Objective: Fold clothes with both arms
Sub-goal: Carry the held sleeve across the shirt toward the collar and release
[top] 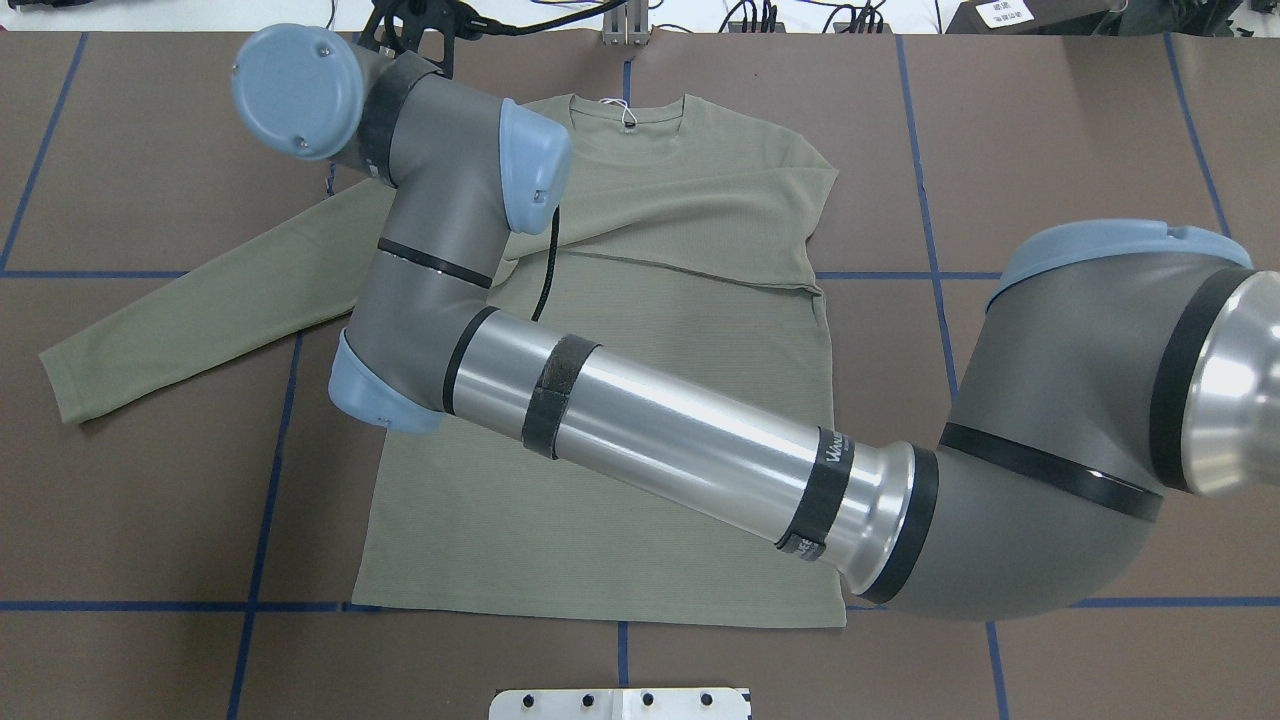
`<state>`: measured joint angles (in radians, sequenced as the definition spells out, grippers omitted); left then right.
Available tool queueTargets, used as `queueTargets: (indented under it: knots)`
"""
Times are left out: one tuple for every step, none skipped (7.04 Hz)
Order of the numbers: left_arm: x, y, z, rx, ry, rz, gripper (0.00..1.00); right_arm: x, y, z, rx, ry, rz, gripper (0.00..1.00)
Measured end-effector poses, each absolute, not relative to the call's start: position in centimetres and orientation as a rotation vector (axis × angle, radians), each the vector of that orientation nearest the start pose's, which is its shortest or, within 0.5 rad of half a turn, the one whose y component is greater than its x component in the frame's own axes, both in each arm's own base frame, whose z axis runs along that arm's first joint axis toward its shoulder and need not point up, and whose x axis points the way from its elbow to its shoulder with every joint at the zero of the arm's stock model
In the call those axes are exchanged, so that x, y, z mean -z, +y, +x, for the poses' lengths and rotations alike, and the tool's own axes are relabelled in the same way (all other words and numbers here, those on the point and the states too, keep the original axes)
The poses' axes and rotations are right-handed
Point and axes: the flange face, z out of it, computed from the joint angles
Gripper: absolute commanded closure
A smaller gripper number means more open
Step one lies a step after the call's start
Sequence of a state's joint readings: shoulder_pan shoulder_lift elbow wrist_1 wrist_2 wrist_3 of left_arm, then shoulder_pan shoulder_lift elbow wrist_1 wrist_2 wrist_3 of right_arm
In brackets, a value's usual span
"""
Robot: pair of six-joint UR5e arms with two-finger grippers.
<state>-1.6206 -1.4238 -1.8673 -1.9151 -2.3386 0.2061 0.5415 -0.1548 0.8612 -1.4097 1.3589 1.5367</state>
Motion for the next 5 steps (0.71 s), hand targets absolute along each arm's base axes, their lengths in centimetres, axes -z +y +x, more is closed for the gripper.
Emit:
queueTargets:
  knots:
    - [-52.5, -45.4, -8.6, -0.371, 0.668, 0.674, 0.0, 4.4, -58.4, -64.3, -0.553, -0.796, 0.409, 0.0]
    - [-51.8, -46.3, -8.6, -0.356, 0.671, 0.741, 0.0, 4.0, -60.2, -62.6, -0.518, -0.803, 0.357, 0.0]
    - [-51.2, -47.0, -8.3, -0.309, 0.693, 0.772, 0.0, 3.1, -62.3, -59.9, -0.465, -0.8, 0.298, 0.0]
    - [-50.9, -47.3, -7.1, -0.3, 0.72, 0.796, 0.0, 1.8, -64.3, -56.0, -0.388, -0.782, 0.251, 0.0]
    - [-50.7, -47.4, -4.4, -0.312, 0.762, 0.792, 0.0, -0.3, -65.9, -51.1, -0.307, -0.769, 0.209, 0.0]
